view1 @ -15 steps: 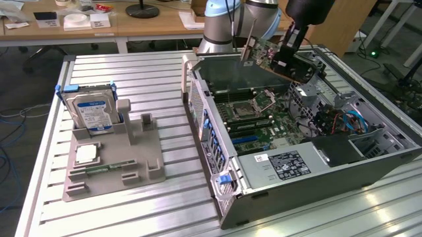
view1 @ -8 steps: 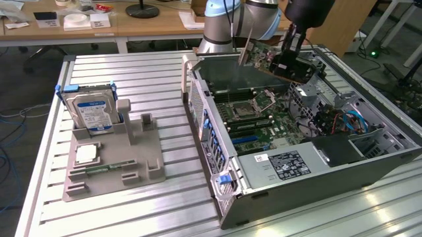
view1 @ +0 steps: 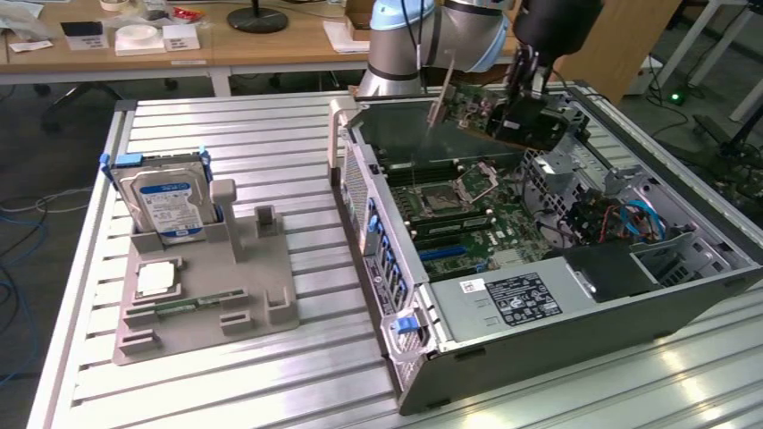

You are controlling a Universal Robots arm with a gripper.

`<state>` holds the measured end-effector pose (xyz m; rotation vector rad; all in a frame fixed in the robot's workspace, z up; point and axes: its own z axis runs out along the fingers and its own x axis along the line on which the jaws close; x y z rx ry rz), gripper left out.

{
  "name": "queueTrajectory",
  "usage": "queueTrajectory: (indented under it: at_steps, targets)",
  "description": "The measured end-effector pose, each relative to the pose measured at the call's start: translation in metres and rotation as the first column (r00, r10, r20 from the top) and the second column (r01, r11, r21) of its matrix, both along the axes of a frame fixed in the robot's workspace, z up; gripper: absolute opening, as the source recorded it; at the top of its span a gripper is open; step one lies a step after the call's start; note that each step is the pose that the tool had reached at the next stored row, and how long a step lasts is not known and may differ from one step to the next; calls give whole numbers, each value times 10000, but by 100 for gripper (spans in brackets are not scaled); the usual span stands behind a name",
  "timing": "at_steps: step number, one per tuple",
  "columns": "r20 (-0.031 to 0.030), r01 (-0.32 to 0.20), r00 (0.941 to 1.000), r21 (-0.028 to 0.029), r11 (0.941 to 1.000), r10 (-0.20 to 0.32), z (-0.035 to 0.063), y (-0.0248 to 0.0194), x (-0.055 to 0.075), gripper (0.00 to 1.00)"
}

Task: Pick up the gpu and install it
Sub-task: 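Insert the gpu into the slot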

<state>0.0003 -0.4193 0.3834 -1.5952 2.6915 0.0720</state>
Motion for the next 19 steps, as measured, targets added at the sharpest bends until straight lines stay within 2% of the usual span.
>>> queueTrajectory:
  at_steps: [5, 10, 14, 19]
  targets:
    - [0, -845, 9964, -1, 9964, 845, -30, 1, 0, 28]
    - [4, -1573, 9876, -1, 9876, 1573, -59, 1, 0, 28]
    - [2, -1972, 9804, 0, 9804, 1972, -108, -6, 0, 28]
    - [-18, -2197, 9756, 4, 9756, 2197, -196, -13, 0, 28]
